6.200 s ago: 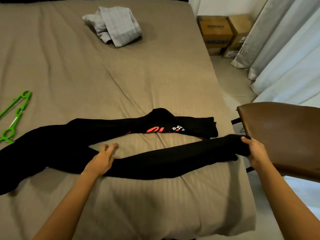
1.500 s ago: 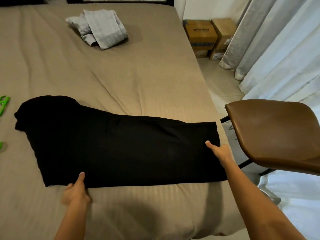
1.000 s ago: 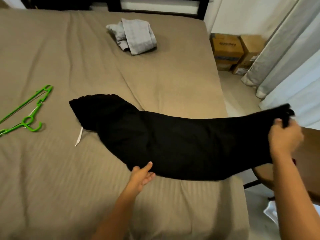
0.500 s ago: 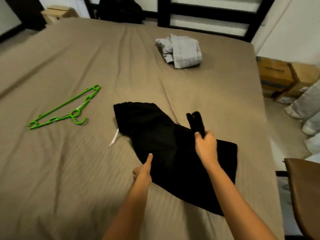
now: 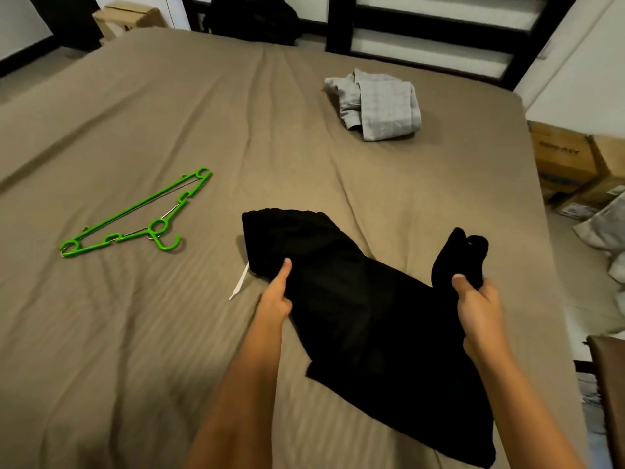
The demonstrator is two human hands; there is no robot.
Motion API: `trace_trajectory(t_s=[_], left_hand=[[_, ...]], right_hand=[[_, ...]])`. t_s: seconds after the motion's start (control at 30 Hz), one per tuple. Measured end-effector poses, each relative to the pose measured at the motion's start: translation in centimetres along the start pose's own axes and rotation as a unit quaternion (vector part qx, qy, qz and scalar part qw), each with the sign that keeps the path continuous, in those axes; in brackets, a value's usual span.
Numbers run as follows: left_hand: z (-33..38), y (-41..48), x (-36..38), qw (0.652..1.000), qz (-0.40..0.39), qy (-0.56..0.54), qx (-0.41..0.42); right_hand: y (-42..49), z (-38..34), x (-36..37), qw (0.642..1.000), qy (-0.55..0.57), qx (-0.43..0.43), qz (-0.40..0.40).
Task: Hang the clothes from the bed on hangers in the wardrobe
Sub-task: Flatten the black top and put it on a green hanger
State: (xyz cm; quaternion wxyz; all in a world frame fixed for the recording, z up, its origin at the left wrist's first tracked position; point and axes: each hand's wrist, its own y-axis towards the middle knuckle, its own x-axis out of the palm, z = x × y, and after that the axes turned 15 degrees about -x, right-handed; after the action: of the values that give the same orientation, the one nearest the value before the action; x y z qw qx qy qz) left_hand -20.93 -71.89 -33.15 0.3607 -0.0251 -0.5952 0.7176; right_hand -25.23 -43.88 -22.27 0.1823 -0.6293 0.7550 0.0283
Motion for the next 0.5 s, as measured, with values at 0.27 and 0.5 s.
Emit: trace_trajectory(t_s=[0.27, 0.5], left_hand=[[2.4, -1.9, 1.4, 0.952, 0.262, 0.013, 0.156], [0.0, -5.4, -6.9, 0.940, 0.244, -0.203, 0.122]], right_hand=[[0.0, -0.9, -0.6, 0.997, 0.055, -0.001, 0.061], [-1.2, -4.2, 3.4, 0.998, 0.036, -0.044, 0.017]])
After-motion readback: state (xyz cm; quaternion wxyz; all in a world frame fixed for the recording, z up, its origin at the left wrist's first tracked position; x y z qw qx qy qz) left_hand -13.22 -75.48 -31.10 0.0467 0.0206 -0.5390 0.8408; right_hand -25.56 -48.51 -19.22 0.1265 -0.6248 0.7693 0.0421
